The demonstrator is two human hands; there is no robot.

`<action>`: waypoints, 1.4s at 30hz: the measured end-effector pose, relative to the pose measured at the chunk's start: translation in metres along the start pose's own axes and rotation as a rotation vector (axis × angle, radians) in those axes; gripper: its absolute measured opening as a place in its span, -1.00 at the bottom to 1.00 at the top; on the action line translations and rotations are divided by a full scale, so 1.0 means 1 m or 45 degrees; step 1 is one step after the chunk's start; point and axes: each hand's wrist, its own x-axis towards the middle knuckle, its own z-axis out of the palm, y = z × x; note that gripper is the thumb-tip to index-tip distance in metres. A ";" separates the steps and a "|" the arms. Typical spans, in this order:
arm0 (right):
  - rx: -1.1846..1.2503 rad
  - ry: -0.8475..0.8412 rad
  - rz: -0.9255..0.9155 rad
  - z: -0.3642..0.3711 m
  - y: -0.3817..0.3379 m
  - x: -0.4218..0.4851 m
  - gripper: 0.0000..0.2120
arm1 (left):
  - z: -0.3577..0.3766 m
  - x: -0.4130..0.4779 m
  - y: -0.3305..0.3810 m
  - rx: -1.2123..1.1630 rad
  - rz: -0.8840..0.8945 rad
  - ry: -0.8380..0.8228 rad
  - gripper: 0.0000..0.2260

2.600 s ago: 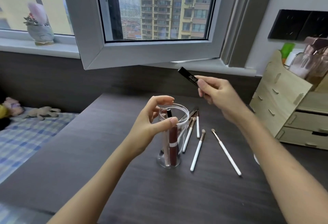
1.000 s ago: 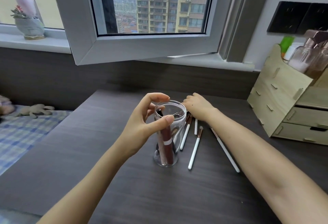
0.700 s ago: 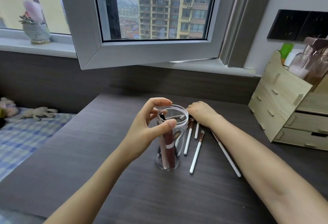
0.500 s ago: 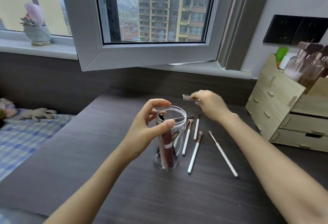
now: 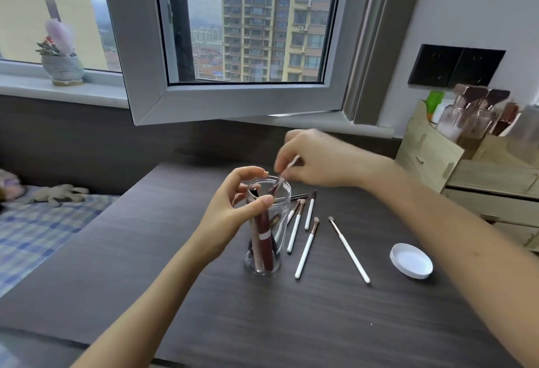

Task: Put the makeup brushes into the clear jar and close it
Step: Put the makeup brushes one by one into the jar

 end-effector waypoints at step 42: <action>-0.036 0.271 0.043 -0.018 0.036 -0.033 -0.81 | 0.003 0.004 -0.016 -0.070 0.077 0.030 -0.57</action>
